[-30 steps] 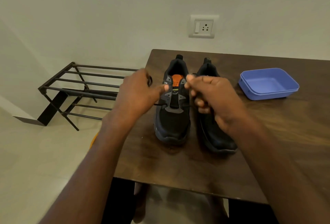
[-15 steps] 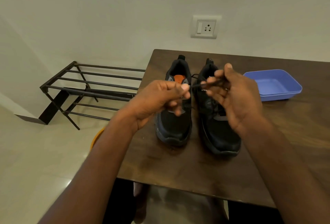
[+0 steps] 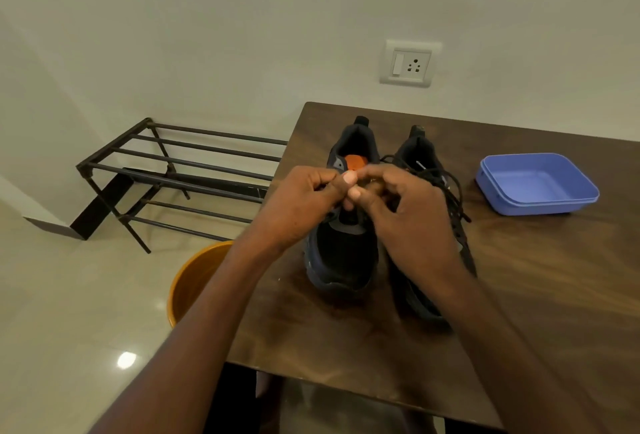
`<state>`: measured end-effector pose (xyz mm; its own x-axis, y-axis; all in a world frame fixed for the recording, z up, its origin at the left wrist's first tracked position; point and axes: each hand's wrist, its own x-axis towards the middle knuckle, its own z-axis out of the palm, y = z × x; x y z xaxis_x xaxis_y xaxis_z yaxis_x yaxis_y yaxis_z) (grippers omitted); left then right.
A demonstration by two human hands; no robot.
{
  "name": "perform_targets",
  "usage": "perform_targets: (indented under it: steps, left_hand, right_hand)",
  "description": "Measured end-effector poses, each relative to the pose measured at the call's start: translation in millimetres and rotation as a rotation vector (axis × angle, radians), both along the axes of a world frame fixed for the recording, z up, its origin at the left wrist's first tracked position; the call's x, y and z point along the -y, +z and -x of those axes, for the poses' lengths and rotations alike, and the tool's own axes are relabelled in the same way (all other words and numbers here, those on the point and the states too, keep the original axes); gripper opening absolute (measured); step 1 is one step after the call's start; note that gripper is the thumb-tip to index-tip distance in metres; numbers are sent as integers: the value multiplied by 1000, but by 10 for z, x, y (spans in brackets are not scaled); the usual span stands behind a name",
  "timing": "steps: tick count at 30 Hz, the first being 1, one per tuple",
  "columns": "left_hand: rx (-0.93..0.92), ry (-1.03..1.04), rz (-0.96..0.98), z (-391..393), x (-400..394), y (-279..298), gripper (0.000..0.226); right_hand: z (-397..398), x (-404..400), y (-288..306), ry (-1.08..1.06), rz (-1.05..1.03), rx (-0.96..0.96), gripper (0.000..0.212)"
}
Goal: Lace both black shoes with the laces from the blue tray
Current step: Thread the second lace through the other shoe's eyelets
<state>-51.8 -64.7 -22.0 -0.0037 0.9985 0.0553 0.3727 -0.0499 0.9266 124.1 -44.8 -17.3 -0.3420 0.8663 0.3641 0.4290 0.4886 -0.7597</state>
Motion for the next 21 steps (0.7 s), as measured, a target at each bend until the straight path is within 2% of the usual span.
perform_targets:
  steps: [3,6,12,15,18,21]
  left_hand:
    - [-57,-13,1,22,-30,-43,43]
    - [-138,-5,-19,69,-73,-130,39]
    - [-119,259,-113,112,-83,-150,28]
    - [-256,285,-9,66,-80,-218,15]
    - [-300,238,123,17,-65,-248,23]
    - [-343,262,137,-20,-61,-223,28]
  right_hand:
    - [49,-17,-100,-22,28,2,15]
    - [49,-76,-124,-75,3,57,13]
    - [0,-181,-177,-202,104,35,21]
    - [30,-184,-215,-199,80,71,15]
    - [56,-217,-236,-166,18,159,14]
    - [79,-260,-265,-112,-3,316,20]
